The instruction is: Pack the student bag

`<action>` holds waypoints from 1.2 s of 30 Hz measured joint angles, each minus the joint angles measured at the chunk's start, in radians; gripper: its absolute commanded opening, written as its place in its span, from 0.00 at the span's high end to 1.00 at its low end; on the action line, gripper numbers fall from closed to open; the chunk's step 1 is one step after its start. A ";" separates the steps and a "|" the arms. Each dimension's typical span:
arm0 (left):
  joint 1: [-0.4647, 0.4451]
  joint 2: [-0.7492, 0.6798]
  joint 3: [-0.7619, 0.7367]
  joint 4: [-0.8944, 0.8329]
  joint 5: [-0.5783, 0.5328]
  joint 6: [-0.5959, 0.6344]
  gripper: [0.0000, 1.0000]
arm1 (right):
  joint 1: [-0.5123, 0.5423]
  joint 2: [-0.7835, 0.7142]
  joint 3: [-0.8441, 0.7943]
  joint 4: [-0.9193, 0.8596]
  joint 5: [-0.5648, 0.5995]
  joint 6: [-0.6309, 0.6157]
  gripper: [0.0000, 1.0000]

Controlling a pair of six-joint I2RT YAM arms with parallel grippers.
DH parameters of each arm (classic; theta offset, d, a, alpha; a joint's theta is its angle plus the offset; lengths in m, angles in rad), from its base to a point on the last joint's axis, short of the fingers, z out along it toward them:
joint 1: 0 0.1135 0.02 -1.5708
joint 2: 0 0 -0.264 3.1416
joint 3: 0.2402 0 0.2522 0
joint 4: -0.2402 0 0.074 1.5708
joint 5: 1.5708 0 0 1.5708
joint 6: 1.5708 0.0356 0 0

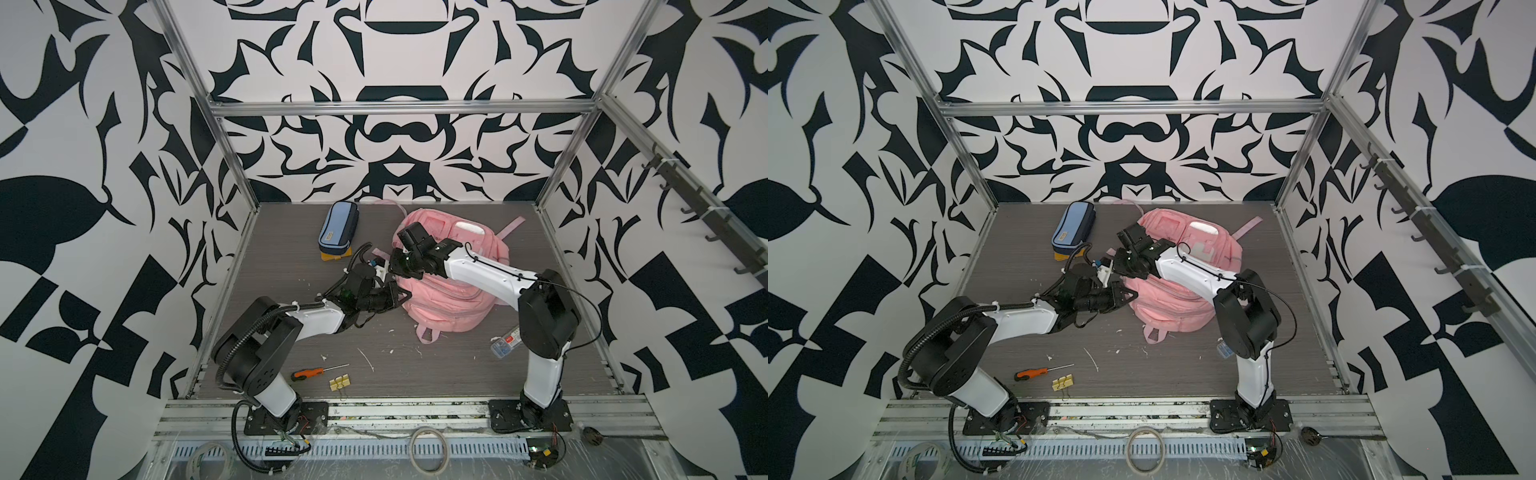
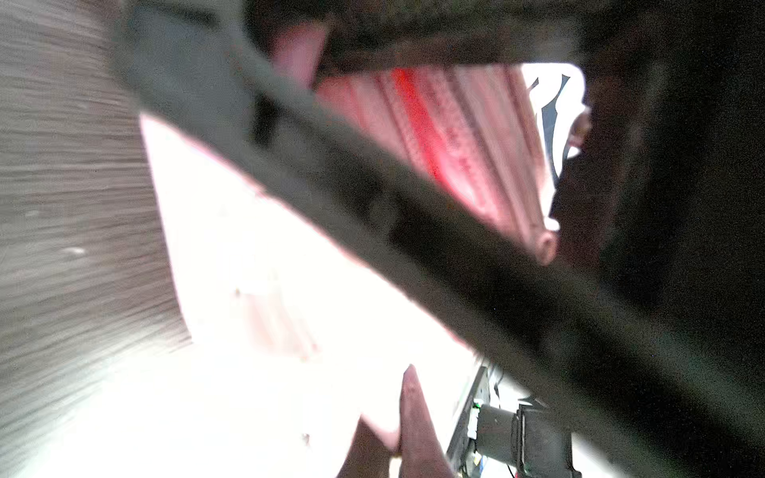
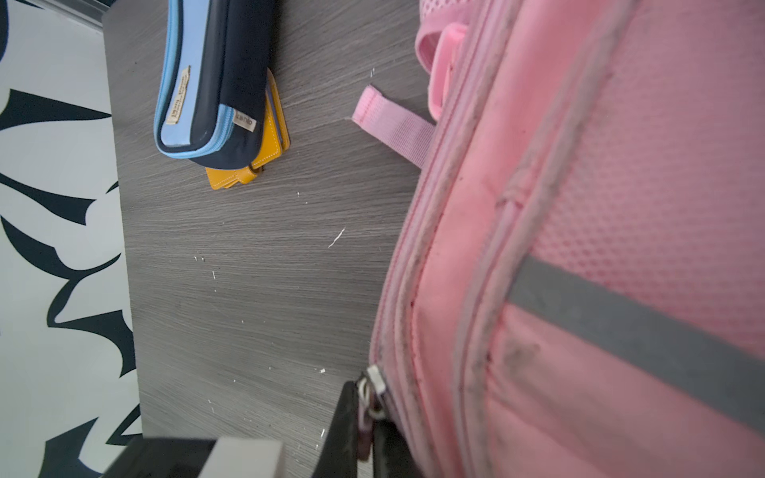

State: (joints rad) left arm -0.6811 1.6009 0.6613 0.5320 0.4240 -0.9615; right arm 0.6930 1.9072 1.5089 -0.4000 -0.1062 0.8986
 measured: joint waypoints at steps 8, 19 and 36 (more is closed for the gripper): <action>0.000 -0.031 -0.036 0.032 -0.039 -0.007 1.00 | -0.013 0.007 0.010 0.000 -0.014 0.028 1.00; 0.001 -0.070 -0.036 0.024 -0.094 0.006 1.00 | -0.041 0.043 0.122 -0.076 -0.058 0.087 1.00; 0.001 -0.070 -0.036 0.003 -0.148 0.037 1.00 | -0.028 0.173 0.318 -0.210 -0.008 0.313 0.76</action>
State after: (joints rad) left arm -0.6800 1.5307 0.6250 0.5354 0.2764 -0.9245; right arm 0.6651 2.0800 1.8271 -0.6102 -0.1139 1.2118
